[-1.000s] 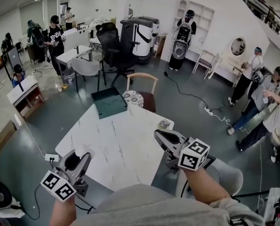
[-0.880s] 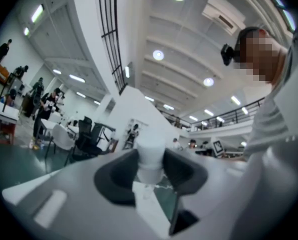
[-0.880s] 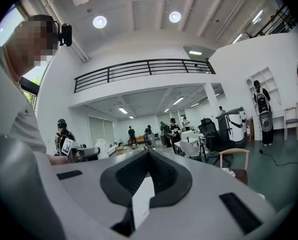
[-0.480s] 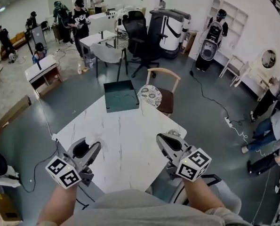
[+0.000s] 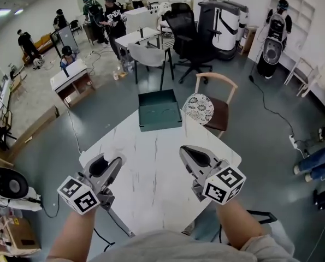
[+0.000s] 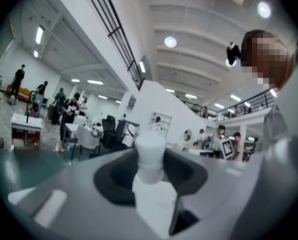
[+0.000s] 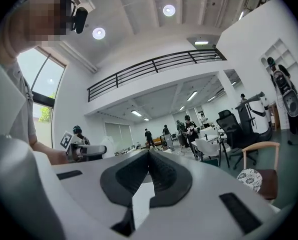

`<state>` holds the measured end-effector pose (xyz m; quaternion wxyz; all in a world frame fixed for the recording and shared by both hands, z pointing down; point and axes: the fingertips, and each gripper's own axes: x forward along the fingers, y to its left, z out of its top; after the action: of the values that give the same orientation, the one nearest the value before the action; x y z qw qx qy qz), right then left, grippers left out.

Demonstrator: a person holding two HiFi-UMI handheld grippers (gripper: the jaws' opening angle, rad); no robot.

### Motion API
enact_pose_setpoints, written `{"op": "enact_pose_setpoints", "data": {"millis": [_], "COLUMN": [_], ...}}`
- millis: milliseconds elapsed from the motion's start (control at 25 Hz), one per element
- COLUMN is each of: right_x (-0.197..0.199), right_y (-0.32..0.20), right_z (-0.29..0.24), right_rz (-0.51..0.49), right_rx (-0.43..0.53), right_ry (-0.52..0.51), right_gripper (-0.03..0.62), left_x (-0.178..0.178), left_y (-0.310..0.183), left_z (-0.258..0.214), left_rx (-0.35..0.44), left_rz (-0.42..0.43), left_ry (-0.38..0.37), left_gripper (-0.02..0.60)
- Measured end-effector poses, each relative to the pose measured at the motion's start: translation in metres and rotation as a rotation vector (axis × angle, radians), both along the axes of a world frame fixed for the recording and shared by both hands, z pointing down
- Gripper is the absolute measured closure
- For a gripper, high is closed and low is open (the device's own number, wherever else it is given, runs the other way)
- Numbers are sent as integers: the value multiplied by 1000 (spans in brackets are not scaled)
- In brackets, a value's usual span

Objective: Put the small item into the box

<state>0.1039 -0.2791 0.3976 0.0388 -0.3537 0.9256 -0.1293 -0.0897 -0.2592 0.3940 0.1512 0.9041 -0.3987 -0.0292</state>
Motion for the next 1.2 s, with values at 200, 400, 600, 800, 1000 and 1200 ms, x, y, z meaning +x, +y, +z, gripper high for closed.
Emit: {"op": "enact_pose_setpoints", "data": {"millis": [200, 400, 600, 800, 1000, 1200], "right_x": [-2, -2, -5, 2, 4, 6], "right_y": [-50, -99, -164, -220, -260, -300], "right_z": [36, 33, 39, 54, 69, 83], "right_rz": [134, 188, 190, 210, 214, 221], "right_rx": [-127, -98, -97, -106, -87, -100], "right_ry": [-51, 69, 95, 136, 199, 193], "right_gripper": [589, 589, 589, 589, 589, 589], "left_x": [-6, 3, 7, 9, 21, 30], "left_y": [-50, -100, -155, -206, -252, -299], "left_z": [15, 16, 26, 38, 59, 86], "left_rx": [50, 74, 60, 42, 21, 1], "left_rz": [107, 153, 148, 141, 155, 156], "left_ry": [-39, -37, -53, -110, -159, -233], "left_gripper": [418, 418, 418, 418, 419, 419]}}
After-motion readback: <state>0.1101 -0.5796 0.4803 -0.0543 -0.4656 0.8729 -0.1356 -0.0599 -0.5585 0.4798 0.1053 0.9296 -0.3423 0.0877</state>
